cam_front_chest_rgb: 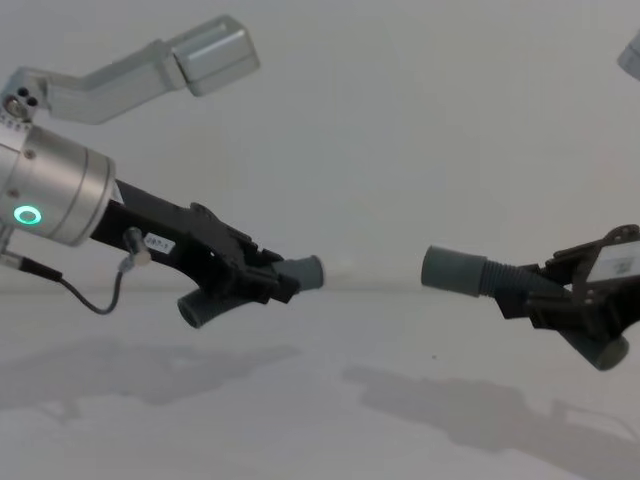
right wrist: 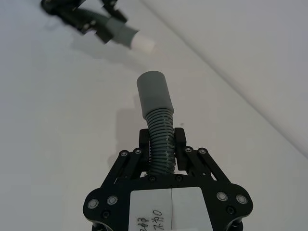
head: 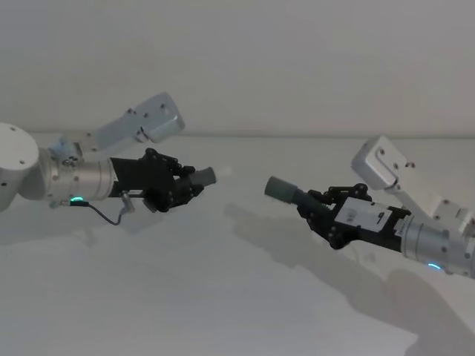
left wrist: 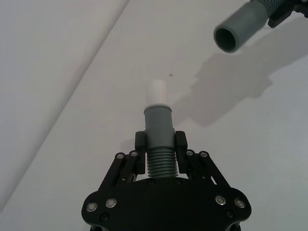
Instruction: Use both hands to pick up one end of the pipe from the table, align the ends, and insert them.
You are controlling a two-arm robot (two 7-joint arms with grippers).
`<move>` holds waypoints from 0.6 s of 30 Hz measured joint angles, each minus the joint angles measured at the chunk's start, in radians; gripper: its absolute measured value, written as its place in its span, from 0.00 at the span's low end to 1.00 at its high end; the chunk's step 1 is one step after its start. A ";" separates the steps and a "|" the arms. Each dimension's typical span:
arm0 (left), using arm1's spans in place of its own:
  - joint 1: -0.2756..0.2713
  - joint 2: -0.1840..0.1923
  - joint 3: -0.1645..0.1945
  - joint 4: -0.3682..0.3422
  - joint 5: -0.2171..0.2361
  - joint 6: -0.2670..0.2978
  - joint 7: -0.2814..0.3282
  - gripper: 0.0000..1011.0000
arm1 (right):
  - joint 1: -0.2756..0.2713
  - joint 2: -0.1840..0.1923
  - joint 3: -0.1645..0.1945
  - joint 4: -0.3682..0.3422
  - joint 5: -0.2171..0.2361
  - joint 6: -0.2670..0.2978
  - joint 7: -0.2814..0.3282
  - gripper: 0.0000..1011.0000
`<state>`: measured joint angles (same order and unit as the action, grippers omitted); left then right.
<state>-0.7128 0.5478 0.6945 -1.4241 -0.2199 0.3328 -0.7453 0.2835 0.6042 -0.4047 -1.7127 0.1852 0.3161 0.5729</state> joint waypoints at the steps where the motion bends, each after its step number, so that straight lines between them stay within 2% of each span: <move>1: -0.004 0.006 0.001 0.000 -0.001 -0.010 -0.012 0.35 | 0.006 0.014 -0.007 0.000 -0.002 -0.009 0.021 0.29; 8: -0.018 0.028 0.005 -0.001 -0.014 -0.060 -0.060 0.35 | 0.028 0.055 -0.030 0.001 -0.004 -0.035 0.084 0.29; 18: -0.030 0.056 0.018 -0.009 -0.036 -0.145 -0.139 0.34 | 0.046 0.080 -0.052 0.000 -0.002 -0.054 0.131 0.29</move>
<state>-0.7430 0.6034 0.7125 -1.4327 -0.2557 0.1882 -0.8842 0.3296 0.6842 -0.4569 -1.7127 0.1837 0.2623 0.7036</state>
